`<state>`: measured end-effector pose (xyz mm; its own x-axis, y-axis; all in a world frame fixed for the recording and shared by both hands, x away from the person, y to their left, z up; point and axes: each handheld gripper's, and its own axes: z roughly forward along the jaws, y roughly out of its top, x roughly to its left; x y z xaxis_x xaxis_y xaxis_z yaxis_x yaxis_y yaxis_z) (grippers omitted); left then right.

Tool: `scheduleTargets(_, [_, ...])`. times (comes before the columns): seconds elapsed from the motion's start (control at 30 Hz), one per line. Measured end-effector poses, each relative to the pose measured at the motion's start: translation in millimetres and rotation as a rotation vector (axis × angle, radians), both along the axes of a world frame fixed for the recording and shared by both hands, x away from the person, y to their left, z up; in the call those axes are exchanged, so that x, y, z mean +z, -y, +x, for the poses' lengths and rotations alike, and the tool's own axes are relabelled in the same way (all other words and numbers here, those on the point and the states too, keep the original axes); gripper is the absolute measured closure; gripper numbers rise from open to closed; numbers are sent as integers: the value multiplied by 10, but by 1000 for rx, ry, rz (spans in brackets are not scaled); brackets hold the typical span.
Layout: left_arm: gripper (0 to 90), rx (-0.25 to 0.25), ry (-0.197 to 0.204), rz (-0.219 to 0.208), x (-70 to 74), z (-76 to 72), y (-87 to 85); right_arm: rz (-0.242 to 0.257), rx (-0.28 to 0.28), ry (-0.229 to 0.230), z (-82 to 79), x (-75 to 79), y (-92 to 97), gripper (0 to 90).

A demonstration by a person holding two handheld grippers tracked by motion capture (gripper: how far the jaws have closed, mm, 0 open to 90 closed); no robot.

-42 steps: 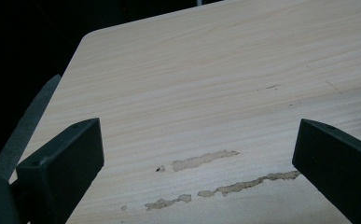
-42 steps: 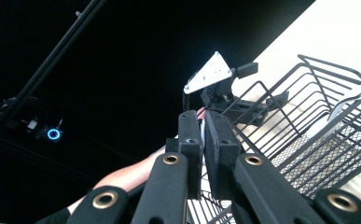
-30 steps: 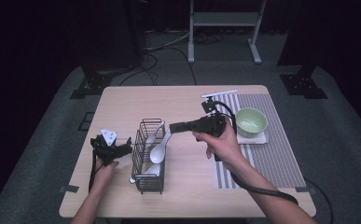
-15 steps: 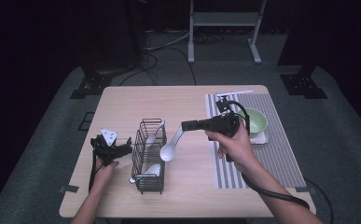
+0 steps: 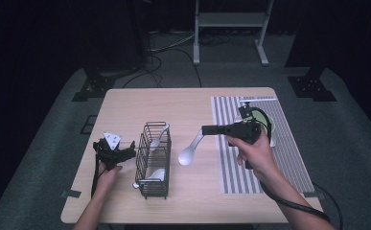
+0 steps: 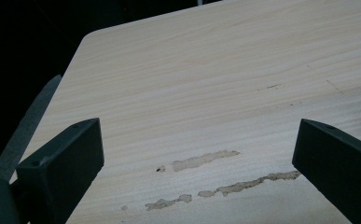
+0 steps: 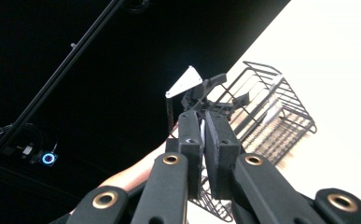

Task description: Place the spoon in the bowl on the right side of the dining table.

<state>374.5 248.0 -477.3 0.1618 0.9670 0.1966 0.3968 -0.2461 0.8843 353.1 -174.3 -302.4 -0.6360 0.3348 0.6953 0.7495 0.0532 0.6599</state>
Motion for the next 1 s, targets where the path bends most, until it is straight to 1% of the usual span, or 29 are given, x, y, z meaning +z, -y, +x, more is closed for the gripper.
scheduleTargets(0.1, [10, 0, 1, 1, -1, 0, 1, -3, -15, -11, -4, -52, 65, 858])
scheduleTargets(0.13, [10, -1, 0, 1, 0, 0, 1, -2, -26, -20, -5, -92, 113, 858])
scheduleTargets(0.17, [10, -1, 0, 0, 0, 0, 0, -2, -26, -20, -5, -92, 113, 858])
scheduleTargets(0.3, [9, -1, -2, 3, 2, -2, -1, 10, -52, -38, -4, -195, 223, 857])
scheduleTargets(0.53, [10, 0, -1, 3, 0, -1, 0, 19, -72, -58, -16, -290, 320, 857])
scheduleTargets(0.57, [10, 0, -1, 3, 1, -1, -1, 19, -78, -60, -15, -322, 346, 858])
scheduleTargets(0.7, [9, 0, -1, 2, 1, -1, -1, 21, -91, -70, -14, -365, 399, 858])
scheduleTargets(1.0, [10, -1, -2, 3, 1, -1, -1, 20, -116, -76, -19, -411, 499, 857])
